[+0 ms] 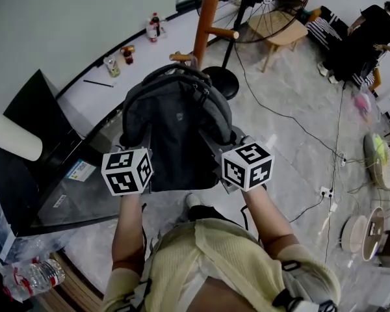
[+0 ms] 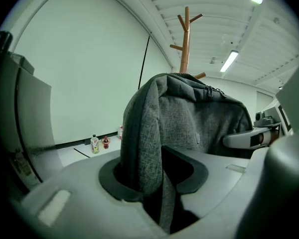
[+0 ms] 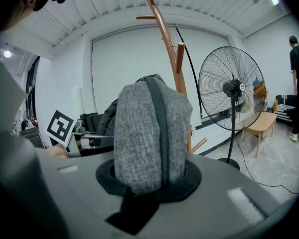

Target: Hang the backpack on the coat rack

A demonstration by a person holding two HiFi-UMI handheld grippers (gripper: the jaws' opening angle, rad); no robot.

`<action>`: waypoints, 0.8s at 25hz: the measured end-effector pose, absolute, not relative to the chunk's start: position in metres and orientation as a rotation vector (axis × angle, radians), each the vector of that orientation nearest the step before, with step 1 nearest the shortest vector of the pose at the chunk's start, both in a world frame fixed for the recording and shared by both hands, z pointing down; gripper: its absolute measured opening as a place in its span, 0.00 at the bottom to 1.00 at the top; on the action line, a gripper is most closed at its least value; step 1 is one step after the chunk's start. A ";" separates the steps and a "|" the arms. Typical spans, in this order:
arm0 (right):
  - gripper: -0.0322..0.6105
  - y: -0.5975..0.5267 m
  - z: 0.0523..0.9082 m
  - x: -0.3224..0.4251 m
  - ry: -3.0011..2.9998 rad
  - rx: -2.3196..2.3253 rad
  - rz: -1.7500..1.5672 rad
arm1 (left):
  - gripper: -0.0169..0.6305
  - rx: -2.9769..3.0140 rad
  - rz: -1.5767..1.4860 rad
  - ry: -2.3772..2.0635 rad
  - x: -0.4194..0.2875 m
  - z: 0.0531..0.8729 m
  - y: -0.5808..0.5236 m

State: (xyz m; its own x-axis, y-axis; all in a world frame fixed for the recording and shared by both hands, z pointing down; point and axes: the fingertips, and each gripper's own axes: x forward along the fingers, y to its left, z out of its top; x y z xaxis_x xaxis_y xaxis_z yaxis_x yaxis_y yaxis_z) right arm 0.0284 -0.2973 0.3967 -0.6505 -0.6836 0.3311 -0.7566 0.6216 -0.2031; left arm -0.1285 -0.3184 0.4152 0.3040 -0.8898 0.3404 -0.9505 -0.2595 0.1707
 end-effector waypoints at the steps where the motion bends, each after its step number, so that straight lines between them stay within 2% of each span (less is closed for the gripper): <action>1: 0.21 -0.302 0.397 0.028 -2.625 1.178 0.486 | 0.23 2.234 0.251 -1.658 -0.129 0.415 -0.323; 20: 0.21 -0.342 0.401 0.016 -2.612 1.104 0.576 | 0.23 2.197 0.290 -1.648 -0.135 0.425 -0.369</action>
